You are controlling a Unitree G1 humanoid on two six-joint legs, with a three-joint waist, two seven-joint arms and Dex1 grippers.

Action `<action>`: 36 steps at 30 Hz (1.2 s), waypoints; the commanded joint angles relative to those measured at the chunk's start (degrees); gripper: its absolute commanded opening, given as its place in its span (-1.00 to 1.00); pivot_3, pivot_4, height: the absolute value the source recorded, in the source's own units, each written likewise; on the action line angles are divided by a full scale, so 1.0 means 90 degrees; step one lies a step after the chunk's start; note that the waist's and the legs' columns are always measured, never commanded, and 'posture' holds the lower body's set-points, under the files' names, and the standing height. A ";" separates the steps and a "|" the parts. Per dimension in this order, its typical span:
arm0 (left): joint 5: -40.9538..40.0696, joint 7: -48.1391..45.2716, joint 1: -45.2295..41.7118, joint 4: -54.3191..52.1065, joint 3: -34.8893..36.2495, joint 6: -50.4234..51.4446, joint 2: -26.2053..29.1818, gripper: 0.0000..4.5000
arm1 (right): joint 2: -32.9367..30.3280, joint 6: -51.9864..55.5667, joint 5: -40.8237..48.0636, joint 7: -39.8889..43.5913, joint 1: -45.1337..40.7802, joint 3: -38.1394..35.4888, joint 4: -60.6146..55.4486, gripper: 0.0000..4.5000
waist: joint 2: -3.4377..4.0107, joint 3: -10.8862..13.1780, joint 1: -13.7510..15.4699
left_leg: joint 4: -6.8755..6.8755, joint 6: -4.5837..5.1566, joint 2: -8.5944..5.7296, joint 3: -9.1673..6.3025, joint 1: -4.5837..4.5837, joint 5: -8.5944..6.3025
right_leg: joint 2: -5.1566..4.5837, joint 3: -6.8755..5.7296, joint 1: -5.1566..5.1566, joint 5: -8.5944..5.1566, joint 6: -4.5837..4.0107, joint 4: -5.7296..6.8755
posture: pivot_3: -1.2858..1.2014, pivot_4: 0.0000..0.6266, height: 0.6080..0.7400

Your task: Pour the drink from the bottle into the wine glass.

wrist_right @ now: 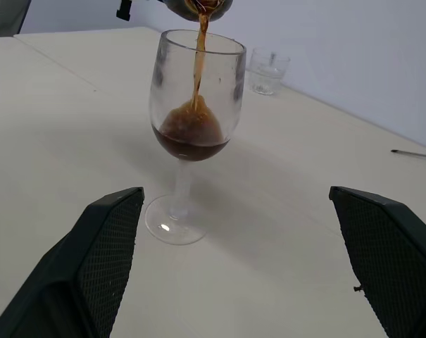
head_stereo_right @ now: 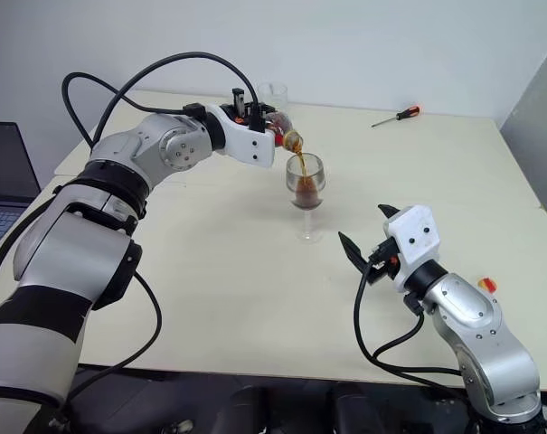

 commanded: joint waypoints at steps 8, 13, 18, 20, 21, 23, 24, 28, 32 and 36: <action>0.0001 0.0198 -0.0344 -0.0090 -0.0023 -0.0054 0.0023 -0.68 | -0.0139 0.0005 0.0082 0.0100 -0.0071 -0.0190 -0.0172 1.00 | 0.0000 0.0000 0.0000 | 0.0003 0.0000 0.0000 0.0000 0.0000 0.0000 | 0.0000 0.0000 0.0000 0.0000 0.0000 0.0003 | 0.03 -0.52 1.00; 0.0000 0.0215 -0.0366 -0.0076 -0.0037 -0.0044 -0.0001 -0.68 | -0.0165 0.0002 0.0090 0.0158 -0.0087 -0.0216 -0.0140 1.00 | 0.0000 0.0000 0.0000 | 0.0007 0.0000 0.0000 -0.0001 0.0000 0.0000 | 0.0000 0.0000 0.0000 0.0000 0.0000 0.0009 | 0.03 -0.52 1.00; -0.0096 0.0135 -0.0347 -0.0059 0.0035 -0.0039 -0.0028 -0.68 | -0.0147 -0.0009 0.0106 0.0212 -0.0145 -0.0229 -0.0096 1.00 | 0.0000 0.0000 0.0000 | 0.0012 0.0000 0.0000 -0.0001 0.0000 0.0000 | 0.0000 0.0000 0.0000 -0.0001 0.0001 0.0015 | 0.03 -0.52 1.00; -0.0093 0.0133 -0.0347 -0.0058 0.0028 -0.0038 -0.0023 -0.68 | -0.0126 -0.0012 0.0112 0.0210 -0.0173 -0.0236 -0.0089 1.00 | 0.0000 0.0000 -0.0001 | 0.0015 0.0000 0.0000 -0.0001 0.0000 0.0000 | 0.0000 0.0001 -0.0001 -0.0001 0.0001 0.0021 | 0.03 -0.52 1.00; -0.0094 0.0129 -0.0348 -0.0059 0.0028 -0.0039 -0.0020 -0.68 | -0.0121 -0.0010 0.0113 0.0209 -0.0186 -0.0233 -0.0084 1.00 | 0.0000 0.0000 -0.0001 | 0.0017 0.0000 0.0000 -0.0001 0.0000 0.0000 | 0.0000 0.0001 -0.0001 -0.0001 0.0001 0.0022 | 0.03 -0.52 1.00; -0.0093 0.0125 -0.0356 -0.0056 0.0028 -0.0032 -0.0017 -0.68 | -0.0116 -0.0006 0.0114 0.0209 -0.0213 -0.0222 -0.0071 1.00 | 0.0000 0.0000 -0.0001 | 0.0018 0.0000 0.0000 -0.0001 0.0000 0.0000 | 0.0000 0.0001 -0.0001 -0.0002 0.0002 0.0024 | 0.03 -0.52 1.00; -0.0106 0.0114 -0.0357 -0.0051 0.0039 -0.0018 -0.0021 -0.68 | -0.0114 -0.0010 0.0115 0.0213 -0.0226 -0.0217 -0.0059 1.00 | 0.0000 0.0000 -0.0001 | 0.0019 0.0000 0.0000 -0.0001 0.0000 0.0000 | 0.0000 0.0001 -0.0001 -0.0002 0.0002 0.0024 | 0.03 -0.52 1.00; -0.1076 -0.0660 -0.0193 0.0038 0.0809 0.0097 -0.0220 -0.68 | -0.0081 -0.0037 0.0183 0.0244 -0.0277 -0.0257 -0.0043 1.00 | 0.0000 0.0000 0.0001 | 0.0021 0.0000 0.0000 -0.0001 0.0000 0.0000 | 0.0000 0.0000 -0.0001 -0.0002 0.0002 0.0025 | 0.03 -0.52 1.00; -0.1671 -0.1355 0.0018 0.0032 0.1306 0.0283 -0.0346 -0.68 | -0.0150 -0.0026 0.0253 0.0333 -0.0358 -0.0326 -0.0006 1.00 | 0.0000 0.0000 -0.0006 | 0.0036 0.0000 0.0001 0.0001 -0.0001 0.0000 | 0.0000 0.0001 0.0001 -0.0002 0.0002 0.0030 | 0.03 -0.52 1.00; -0.1808 -0.1439 0.0163 -0.0069 0.1430 0.0289 -0.0334 -0.68 | -0.0296 -0.0012 0.0343 0.0455 -0.0467 -0.0381 0.0025 1.00 | 0.0000 0.0000 -0.0024 | 0.0050 0.0001 0.0001 0.0000 0.0004 -0.0001 | 0.0002 0.0005 0.0001 -0.0005 0.0006 0.0052 | 0.03 -0.52 1.00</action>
